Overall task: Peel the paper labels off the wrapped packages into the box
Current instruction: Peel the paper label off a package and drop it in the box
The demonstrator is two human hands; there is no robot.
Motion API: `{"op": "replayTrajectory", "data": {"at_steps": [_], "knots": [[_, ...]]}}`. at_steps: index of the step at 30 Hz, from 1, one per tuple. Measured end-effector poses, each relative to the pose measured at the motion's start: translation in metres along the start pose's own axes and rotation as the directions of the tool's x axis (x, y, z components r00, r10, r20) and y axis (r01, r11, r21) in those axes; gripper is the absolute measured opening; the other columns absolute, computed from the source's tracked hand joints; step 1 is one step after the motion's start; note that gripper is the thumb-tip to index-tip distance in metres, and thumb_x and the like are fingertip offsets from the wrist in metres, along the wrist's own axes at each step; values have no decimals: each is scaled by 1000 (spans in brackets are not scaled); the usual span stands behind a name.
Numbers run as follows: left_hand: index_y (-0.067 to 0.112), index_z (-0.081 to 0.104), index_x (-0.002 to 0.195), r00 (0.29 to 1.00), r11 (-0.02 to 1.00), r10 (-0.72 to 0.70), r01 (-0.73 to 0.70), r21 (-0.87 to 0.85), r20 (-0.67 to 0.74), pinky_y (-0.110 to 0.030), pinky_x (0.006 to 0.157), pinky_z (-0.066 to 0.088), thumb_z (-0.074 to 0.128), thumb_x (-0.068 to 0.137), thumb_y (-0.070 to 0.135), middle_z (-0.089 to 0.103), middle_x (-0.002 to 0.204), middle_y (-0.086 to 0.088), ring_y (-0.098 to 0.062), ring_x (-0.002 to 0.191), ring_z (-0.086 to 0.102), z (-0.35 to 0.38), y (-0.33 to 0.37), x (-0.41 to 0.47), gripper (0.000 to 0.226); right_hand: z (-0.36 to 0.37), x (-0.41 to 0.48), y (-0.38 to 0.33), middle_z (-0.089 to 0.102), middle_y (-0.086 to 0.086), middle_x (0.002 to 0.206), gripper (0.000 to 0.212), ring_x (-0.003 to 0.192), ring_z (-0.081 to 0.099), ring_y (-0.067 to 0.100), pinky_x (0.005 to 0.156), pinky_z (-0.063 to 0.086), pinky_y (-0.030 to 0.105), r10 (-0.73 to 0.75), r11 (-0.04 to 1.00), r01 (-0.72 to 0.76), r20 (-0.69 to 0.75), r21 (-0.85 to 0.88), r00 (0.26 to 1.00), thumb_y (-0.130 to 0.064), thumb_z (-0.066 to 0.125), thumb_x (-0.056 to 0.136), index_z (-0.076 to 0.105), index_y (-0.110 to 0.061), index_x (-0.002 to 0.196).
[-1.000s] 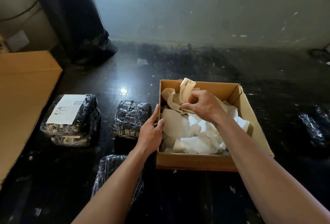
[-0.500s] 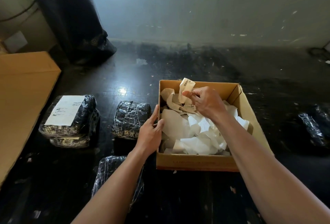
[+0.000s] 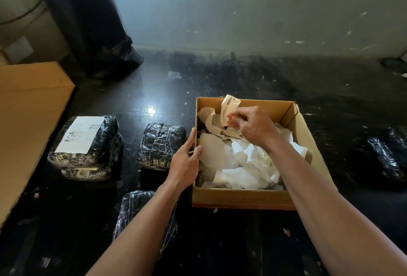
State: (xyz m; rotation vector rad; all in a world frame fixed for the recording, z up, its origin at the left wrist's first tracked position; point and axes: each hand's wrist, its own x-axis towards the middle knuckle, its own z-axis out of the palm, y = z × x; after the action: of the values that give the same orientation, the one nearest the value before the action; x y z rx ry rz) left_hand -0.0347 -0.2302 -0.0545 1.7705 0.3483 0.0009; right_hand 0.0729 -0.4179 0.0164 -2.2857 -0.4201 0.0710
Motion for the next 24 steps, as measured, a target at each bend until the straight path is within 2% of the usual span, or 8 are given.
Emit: {"op": "replayTrajectory", "data": {"at_steps": [6, 8, 12, 15, 18, 20, 22, 24], "knots": [[51, 33, 151, 1000, 1000, 0, 0, -13, -9, -11, 66, 52, 51, 104, 30, 55, 135, 21, 13, 69, 58, 1, -2, 1, 54, 0, -2, -2, 76, -1, 105, 7, 79, 75, 5, 79, 63, 30, -13, 1000, 13, 17, 15, 1000, -23, 67, 98, 71, -18, 101], [52, 33, 151, 1000, 1000, 4, -4, -3, -10, -11, 68, 52, 51, 104, 31, 54, 137, 20, 18, 72, 59, 0, -2, 2, 55, 0, -3, -1, 77, 0, 99, 15, 74, 73, 6, 78, 63, 30, -27, 999, 27, 3, -33, 1000, -27, 60, 102, 69, -16, 99], [47, 33, 153, 1000, 1000, 13, -14, -5, -6, -6, 63, 49, 50, 105, 28, 47, 140, 23, 22, 68, 56, 0, -1, 0, 55, 1, -2, 0, 72, 5, 125, 34, 80, 66, 7, 65, 55, 19, -44, 994, 39, -49, -106, 998, -43, 50, 104, 69, -15, 103], [46, 33, 153, 1000, 1000, 13, -13, -2, -13, -8, 62, 49, 51, 105, 28, 50, 139, 21, 19, 67, 57, 1, 1, 0, 55, -1, -3, -2, 76, 1, 108, 45, 74, 70, 9, 61, 56, 21, -48, 998, 44, -73, -51, 996, -55, 60, 92, 71, -11, 92], [48, 33, 153, 1000, 1000, 9, -9, -4, -19, -8, 61, 49, 51, 105, 28, 53, 140, 18, 12, 67, 58, 1, 1, 0, 55, -2, -3, -1, 77, -1, 101, 27, 76, 76, 10, 74, 64, 37, -1, 997, 5, -45, 78, 999, -39, 74, 89, 74, -12, 96], [49, 33, 152, 1000, 1000, 7, -7, -1, -21, -10, 61, 51, 51, 104, 29, 55, 142, 14, 7, 67, 60, 1, 1, 0, 55, -1, -2, 2, 77, 0, 107, 17, 84, 77, 12, 80, 64, 43, 1, 995, 3, -40, 95, 999, -29, 75, 91, 76, -14, 101], [48, 33, 153, 1000, 1000, 10, -10, 5, -20, -13, 63, 53, 51, 104, 29, 54, 145, 13, 14, 69, 61, 1, 1, 0, 55, 1, -2, 4, 77, 1, 112, 16, 91, 76, 12, 83, 64, 42, -13, 997, 16, -45, 79, 999, -23, 70, 96, 77, -13, 106], [45, 33, 153, 1000, 1000, 12, -12, 1, -15, -7, 62, 51, 50, 105, 27, 51, 144, 16, 23, 70, 58, 1, 1, -1, 55, 1, -2, 4, 76, 2, 114, 18, 90, 75, 9, 81, 63, 32, -24, 998, 27, -39, 62, 999, -22, 63, 100, 76, -12, 108]]}}
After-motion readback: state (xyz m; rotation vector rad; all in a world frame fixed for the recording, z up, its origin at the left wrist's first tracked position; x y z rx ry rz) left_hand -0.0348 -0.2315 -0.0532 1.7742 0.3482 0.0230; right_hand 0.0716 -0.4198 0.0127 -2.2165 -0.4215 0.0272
